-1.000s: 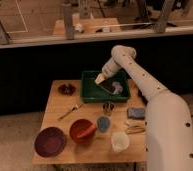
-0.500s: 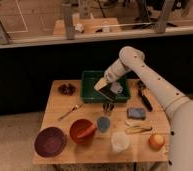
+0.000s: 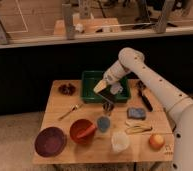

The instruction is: Place eraser in red bowl

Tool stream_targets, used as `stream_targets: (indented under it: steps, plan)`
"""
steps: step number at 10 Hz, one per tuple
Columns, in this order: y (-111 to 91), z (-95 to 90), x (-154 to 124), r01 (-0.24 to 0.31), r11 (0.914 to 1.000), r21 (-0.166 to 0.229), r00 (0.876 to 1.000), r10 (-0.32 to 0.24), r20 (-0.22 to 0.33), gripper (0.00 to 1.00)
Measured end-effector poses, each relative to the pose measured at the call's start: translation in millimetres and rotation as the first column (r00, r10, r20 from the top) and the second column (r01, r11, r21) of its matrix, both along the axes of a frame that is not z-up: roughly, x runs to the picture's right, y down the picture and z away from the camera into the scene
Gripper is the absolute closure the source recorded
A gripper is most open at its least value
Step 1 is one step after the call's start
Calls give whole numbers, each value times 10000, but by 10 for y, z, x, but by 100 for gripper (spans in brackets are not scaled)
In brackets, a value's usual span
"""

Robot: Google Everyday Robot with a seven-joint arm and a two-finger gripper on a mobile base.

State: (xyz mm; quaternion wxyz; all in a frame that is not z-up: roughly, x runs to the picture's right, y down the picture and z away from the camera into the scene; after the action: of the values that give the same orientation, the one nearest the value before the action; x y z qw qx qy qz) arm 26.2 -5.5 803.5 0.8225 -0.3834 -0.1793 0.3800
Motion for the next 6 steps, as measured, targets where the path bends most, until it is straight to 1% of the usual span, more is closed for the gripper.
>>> stream_targets:
  steps: [2,4,6]
  plan:
    - [94,-222,-223,9,9999,-155,9991,-2,424,100]
    - [274,-654,-552,97,9997,-245,9961,-75,881,100]
    - [502,-934,-758,162,9989,-440,9924,-107,1222,100]
